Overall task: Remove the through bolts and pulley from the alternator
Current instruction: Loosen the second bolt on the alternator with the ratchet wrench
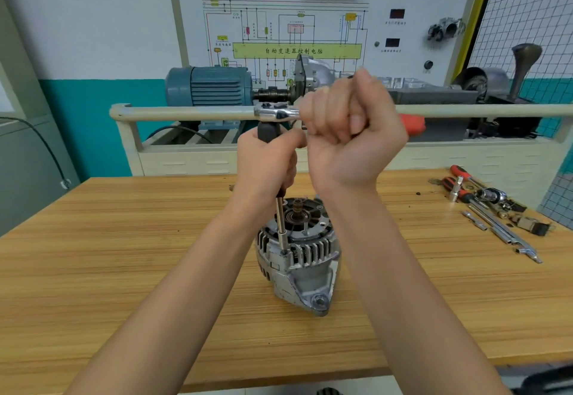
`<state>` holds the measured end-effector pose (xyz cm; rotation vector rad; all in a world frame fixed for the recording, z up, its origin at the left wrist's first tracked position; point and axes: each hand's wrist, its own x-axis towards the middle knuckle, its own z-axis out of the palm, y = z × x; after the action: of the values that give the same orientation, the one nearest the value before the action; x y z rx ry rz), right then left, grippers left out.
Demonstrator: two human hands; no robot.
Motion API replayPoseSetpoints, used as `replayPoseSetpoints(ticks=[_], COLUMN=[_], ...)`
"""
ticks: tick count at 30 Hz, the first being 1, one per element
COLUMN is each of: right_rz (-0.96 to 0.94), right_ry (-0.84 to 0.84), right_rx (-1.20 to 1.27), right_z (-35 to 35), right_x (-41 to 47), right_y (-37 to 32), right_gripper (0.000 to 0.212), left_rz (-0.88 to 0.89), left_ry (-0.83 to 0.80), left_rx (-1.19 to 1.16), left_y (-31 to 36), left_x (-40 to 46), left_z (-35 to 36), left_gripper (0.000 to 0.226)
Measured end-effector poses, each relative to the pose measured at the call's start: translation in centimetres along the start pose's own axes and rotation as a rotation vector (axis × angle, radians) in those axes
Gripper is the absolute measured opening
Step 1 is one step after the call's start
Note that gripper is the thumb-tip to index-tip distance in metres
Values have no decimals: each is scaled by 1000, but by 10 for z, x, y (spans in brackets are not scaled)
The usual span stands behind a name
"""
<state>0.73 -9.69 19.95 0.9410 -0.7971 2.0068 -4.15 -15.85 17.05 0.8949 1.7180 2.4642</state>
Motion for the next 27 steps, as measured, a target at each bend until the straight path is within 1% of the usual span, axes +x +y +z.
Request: replayPoseSetpoints(ticks=[3, 5, 7, 9, 12, 14, 16, 17, 18, 19, 20, 21, 23, 24, 27], right_rz=[210, 284, 302, 273, 167, 40, -133, -226, -301, -346, -362, -358, -306, -260, -38], right_ry=[145, 208, 229, 212, 139, 69, 42, 35, 17, -5, -18, -17, -4, 0, -9], right_rx=[242, 379, 425, 383, 203, 47, -142, -249, -341, -403, -433, -435, -367, -298, -58], right_z=[-14, -21, -24, -24, -18, -10, -2, 2, 5, 8, 10, 10, 9, 7, 0], right_x=[12, 18, 19, 16, 10, 4, -4, -10, -15, -19, -22, -22, -17, -13, 2], right_y=[-9, -11, -10, -9, -8, -3, 4, 9, 13, 16, 17, 18, 15, 12, 2], right_gripper=[48, 47, 47, 48, 52, 51, 45, 43, 39, 35, 33, 34, 36, 38, 48], left_rz=[-37, -93, -131, -141, -133, -112, -52, 16, 105, 171, 190, 164, 87, 28, -85], left_ry=[-190, -326, -402, -391, -227, -104, -12, -13, -83, -193, -239, -209, -58, -51, -222], left_rx=[-63, -86, -76, -65, -23, 2, 55, 75, 37, -60, -119, -77, 58, 53, -33], left_y=[1, 2, 2, 1, -2, -4, -6, -5, -4, -6, -5, -4, -4, -4, 0], left_x=[1, 3, 4, 6, 7, 7, 7, 7, 5, 3, 2, 1, 1, 2, 8], left_z=[-8, -10, -10, -9, -4, 0, 6, 10, 17, 22, 25, 23, 8, 1, -10], left_gripper=[40, 33, 33, 37, 45, 41, 38, 36, 34, 35, 37, 36, 23, 22, 27])
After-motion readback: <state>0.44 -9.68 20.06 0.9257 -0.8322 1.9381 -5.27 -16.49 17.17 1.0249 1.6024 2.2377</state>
